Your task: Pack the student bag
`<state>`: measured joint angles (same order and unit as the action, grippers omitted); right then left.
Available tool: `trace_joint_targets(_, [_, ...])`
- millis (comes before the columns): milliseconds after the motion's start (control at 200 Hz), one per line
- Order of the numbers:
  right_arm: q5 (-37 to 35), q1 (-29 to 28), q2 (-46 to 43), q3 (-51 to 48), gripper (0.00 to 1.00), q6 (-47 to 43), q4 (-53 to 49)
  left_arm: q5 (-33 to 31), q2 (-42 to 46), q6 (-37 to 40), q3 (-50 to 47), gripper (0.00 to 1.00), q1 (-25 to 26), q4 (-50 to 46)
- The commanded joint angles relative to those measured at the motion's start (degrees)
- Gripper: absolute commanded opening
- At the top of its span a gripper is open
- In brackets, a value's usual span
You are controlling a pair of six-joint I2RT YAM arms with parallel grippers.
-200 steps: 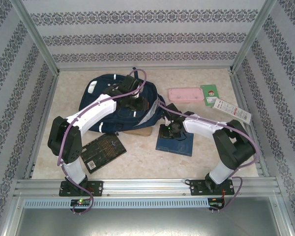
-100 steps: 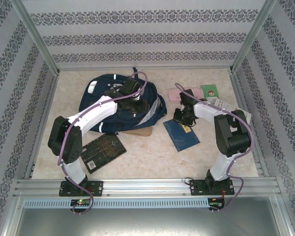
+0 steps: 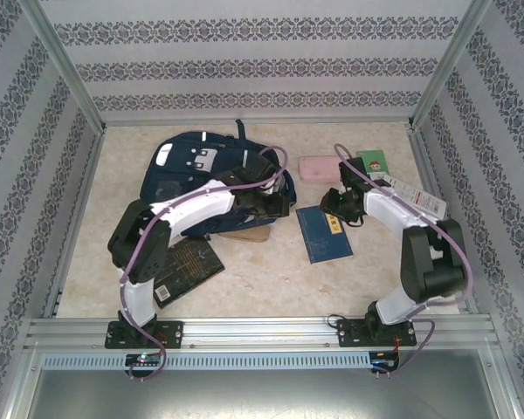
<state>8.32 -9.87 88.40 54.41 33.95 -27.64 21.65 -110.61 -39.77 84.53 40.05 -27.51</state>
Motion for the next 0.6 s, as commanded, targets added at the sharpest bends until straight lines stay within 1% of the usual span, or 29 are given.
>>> trace_joint_targets(0, [-2.4,1.6,-2.7,-4.5,0.45,1.6,-0.9,2.2,-3.2,-4.2,4.1,0.37,2.2,1.8])
trace_joint_targets(100, [-2.1,3.1,-2.8,-6.4,0.45,2.4,-1.5,2.7,-6.1,-6.1,6.1,0.37,3.5,1.4])
trace_joint_targets(225, [-2.7,3.2,-3.0,-8.0,0.46,3.8,-1.1,3.2,-9.3,-9.5,6.9,0.37,4.4,1.7])
trace_joint_targets(380, [-6.6,3.2,-3.6,-10.1,0.47,5.2,-1.2,4.4,-11.6,-13.9,6.5,0.38,4.6,4.2])
trace_joint_targets(520, [-3.2,2.9,-1.6,-11.1,0.47,5.2,0.5,3.7,-13.7,-15.8,7.3,0.38,5.1,4.5])
trace_joint_targets(595, [-2.9,1.9,-1.3,-10.4,0.46,4.0,-0.3,3.8,-14.6,-16.6,7.3,0.39,5.1,5.0])
